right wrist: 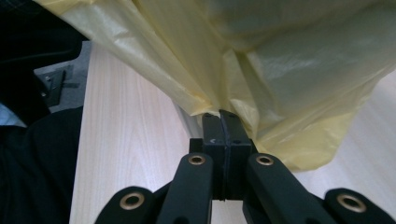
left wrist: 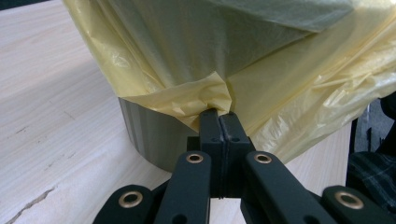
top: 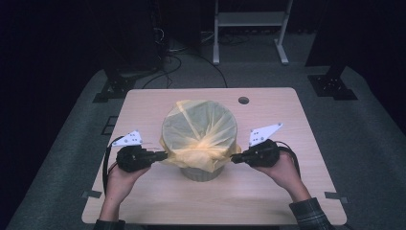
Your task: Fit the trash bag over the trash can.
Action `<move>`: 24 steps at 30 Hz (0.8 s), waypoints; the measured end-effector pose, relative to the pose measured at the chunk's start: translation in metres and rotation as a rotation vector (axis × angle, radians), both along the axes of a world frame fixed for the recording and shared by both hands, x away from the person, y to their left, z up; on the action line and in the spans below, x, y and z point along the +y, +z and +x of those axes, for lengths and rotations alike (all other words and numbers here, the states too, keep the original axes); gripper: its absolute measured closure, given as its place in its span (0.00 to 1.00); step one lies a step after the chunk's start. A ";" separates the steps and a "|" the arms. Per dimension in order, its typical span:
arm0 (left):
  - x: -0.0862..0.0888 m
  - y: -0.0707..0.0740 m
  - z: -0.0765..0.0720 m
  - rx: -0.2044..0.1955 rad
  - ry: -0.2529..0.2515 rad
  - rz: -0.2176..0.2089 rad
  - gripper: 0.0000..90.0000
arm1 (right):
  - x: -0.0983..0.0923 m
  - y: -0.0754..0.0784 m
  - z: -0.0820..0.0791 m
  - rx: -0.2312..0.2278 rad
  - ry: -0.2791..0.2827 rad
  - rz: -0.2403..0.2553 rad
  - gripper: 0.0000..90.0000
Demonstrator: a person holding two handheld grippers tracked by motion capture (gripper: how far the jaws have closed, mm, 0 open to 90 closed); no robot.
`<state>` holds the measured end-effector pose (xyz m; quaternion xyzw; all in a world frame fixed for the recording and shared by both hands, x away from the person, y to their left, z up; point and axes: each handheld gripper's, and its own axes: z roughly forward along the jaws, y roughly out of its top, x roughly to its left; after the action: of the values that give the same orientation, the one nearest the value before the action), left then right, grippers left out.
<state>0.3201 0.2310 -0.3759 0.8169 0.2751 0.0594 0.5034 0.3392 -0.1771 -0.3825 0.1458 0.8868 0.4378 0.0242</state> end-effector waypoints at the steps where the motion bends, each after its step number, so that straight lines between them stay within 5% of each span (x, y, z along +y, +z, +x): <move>1: 0.000 0.001 -0.001 -0.004 0.000 -0.001 1.00 | 0.000 -0.003 0.001 0.003 0.001 -0.010 1.00; 4: 0.000 0.002 -0.004 -0.006 -0.009 0.006 1.00 | 0.001 -0.014 0.004 0.013 -0.011 -0.026 1.00; 6: 0.000 -0.004 -0.003 -0.006 0.036 0.106 1.00 | 0.004 -0.023 0.007 0.007 -0.039 -0.072 1.00; 10: 0.012 -0.017 0.005 0.022 0.071 0.058 1.00 | 0.005 -0.032 0.011 0.027 -0.047 -0.062 1.00; 14: 0.015 -0.024 0.012 0.005 0.101 0.073 1.00 | 0.003 -0.040 0.017 0.032 -0.082 -0.091 1.00; 19: 0.011 -0.031 0.020 0.009 0.115 0.075 1.00 | 0.002 -0.049 0.022 0.051 -0.097 -0.070 1.00; 22: 0.009 -0.033 0.024 0.009 0.134 0.103 1.00 | 0.004 -0.049 0.023 0.045 -0.100 -0.076 1.00; 24: 0.006 -0.039 0.029 0.024 0.155 0.183 1.00 | 0.005 -0.046 0.020 0.034 -0.098 -0.054 0.99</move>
<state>0.3490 0.2369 -0.4151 0.8364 0.3370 0.1133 0.4171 0.3593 -0.1724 -0.4281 0.1955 0.8905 0.4093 0.0345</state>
